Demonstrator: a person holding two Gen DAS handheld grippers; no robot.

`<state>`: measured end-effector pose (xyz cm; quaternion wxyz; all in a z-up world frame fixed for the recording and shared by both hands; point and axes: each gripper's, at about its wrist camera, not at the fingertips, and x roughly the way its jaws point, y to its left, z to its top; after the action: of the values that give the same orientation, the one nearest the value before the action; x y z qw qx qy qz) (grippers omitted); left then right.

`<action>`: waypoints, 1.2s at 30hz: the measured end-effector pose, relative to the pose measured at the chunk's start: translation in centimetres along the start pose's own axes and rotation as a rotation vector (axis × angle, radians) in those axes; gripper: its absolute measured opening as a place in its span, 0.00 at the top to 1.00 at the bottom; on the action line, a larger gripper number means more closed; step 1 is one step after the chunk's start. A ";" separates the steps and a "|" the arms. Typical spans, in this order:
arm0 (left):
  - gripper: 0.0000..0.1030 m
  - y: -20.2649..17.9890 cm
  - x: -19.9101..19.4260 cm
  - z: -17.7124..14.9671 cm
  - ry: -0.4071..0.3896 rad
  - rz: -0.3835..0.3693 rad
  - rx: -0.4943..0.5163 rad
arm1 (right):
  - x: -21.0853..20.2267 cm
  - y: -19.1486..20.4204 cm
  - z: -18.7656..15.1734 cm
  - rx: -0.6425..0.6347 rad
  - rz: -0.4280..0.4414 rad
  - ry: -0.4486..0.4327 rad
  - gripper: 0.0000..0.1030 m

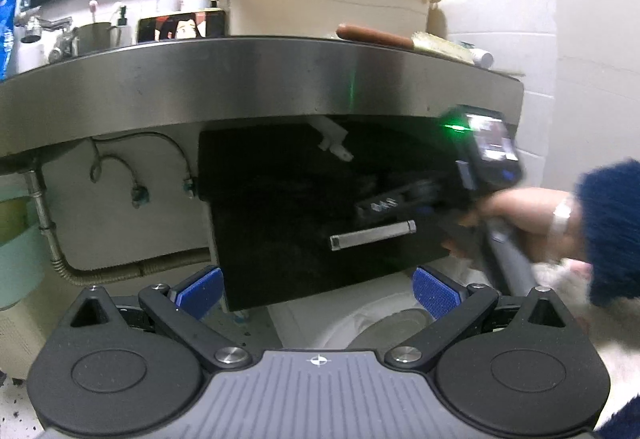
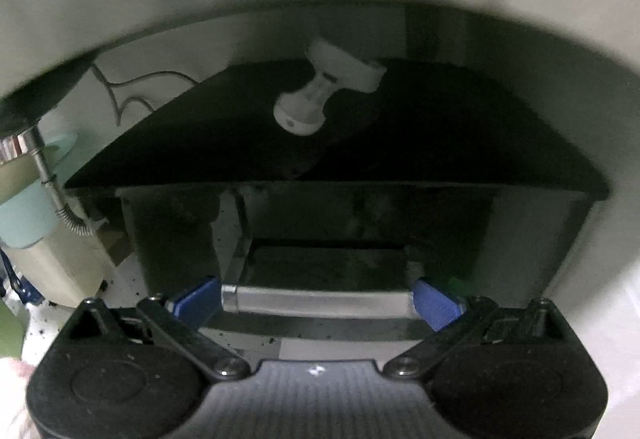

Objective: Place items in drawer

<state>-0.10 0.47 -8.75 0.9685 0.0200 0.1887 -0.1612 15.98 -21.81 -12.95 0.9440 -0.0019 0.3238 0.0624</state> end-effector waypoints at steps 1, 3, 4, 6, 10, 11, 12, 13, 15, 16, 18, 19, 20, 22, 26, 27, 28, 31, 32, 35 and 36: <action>0.01 -0.1 0.0 0.3 0.002 0.011 -0.002 | -0.9 0.0 -0.2 -0.003 -0.008 -0.003 0.00; 0.01 -0.2 -0.1 1.0 0.007 0.034 -0.006 | -2.8 -0.1 -0.6 0.009 -0.022 -0.009 0.00; 0.01 -0.3 -0.1 1.3 0.010 0.046 -0.008 | -3.9 0.0 -0.7 0.020 -0.026 -0.015 0.00; 0.01 -0.4 -0.2 2.0 0.015 0.069 -0.012 | -5.9 0.2 -0.9 0.040 -0.034 -0.026 0.00; 0.01 -0.9 -0.4 3.4 0.024 0.104 -0.014 | -10.0 0.4 -1.3 0.079 -0.048 -0.050 0.00; 0.01 -1.0 -0.5 3.7 0.034 0.103 -0.027 | -10.9 0.5 -1.4 0.083 -0.047 -0.056 0.00; 0.01 -1.1 -0.6 4.0 0.043 0.101 -0.041 | -11.8 0.6 -1.4 0.089 -0.049 -0.058 0.00; 0.01 -1.2 -0.6 4.4 0.058 0.106 -0.051 | -12.6 0.7 -1.3 0.101 -0.053 -0.056 0.00; 0.01 -1.5 -0.8 5.0 0.078 0.111 -0.063 | -14.2 0.8 -1.2 0.124 -0.062 -0.048 0.00; 0.01 -1.7 -0.9 5.3 0.086 0.112 -0.064 | -14.8 0.9 -1.1 0.137 -0.065 -0.036 0.00; 0.01 -2.1 -1.2 5.8 0.106 0.111 -0.062 | -15.9 1.0 -0.8 0.160 -0.070 -0.012 0.00; 0.01 -2.3 -1.3 6.1 0.113 0.111 -0.060 | -16.4 1.0 -0.6 0.162 -0.072 0.000 0.00; 0.01 -2.4 -1.5 6.3 0.121 0.112 -0.058 | -16.8 1.1 -0.4 0.156 -0.070 0.014 0.00; 0.01 -2.7 -1.7 6.6 0.137 0.109 -0.064 | -17.6 1.4 -0.1 0.123 -0.066 0.043 0.00; 0.01 -3.2 -2.3 7.3 0.156 0.111 -0.084 | -19.6 2.5 -0.1 0.054 -0.090 0.048 0.00; 0.01 -3.4 -2.5 7.5 0.157 0.116 -0.086 | -20.1 2.7 -0.2 0.056 -0.104 0.038 0.01; 0.01 -3.5 -2.7 7.7 0.157 0.122 -0.086 | -20.6 2.8 -0.3 0.065 -0.117 0.031 0.01; 0.01 -3.6 -3.1 8.1 0.173 0.147 -0.094 | -21.5 2.4 -0.2 0.101 -0.112 0.037 0.01; 0.01 -3.6 -3.1 8.2 0.182 0.158 -0.098 | -21.7 2.2 -0.1 0.116 -0.107 0.041 0.01; 0.01 -3.4 -3.3 8.5 0.210 0.191 -0.110 | -22.2 1.8 0.0 0.137 -0.110 0.061 0.01; 0.01 -3.4 -3.3 8.6 0.220 0.201 -0.115 | -22.5 1.7 -0.1 0.136 -0.117 0.066 0.01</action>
<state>-1.00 -2.57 0.51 0.9528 0.0010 0.2995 -0.0491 -1.88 -22.78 0.73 0.9329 0.0411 0.3574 -0.0149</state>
